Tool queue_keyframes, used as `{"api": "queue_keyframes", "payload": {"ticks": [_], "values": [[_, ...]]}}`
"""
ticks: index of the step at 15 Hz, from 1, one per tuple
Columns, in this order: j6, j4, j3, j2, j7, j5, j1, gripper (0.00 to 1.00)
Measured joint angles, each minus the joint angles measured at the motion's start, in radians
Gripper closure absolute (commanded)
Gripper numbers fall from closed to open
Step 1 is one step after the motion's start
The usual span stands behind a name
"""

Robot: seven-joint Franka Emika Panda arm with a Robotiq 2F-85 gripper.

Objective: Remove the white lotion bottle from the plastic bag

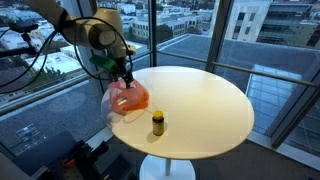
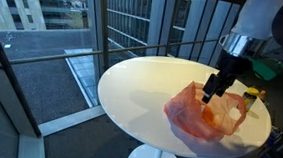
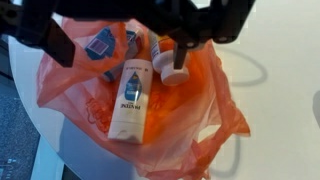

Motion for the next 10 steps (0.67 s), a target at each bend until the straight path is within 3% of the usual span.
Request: {"api": "queue_keyframes", "payload": {"ticks": [10], "values": [[0.008, 0.001, -0.03, 0.104, -0.02, 0.022, 0.004, 0.0]]}}
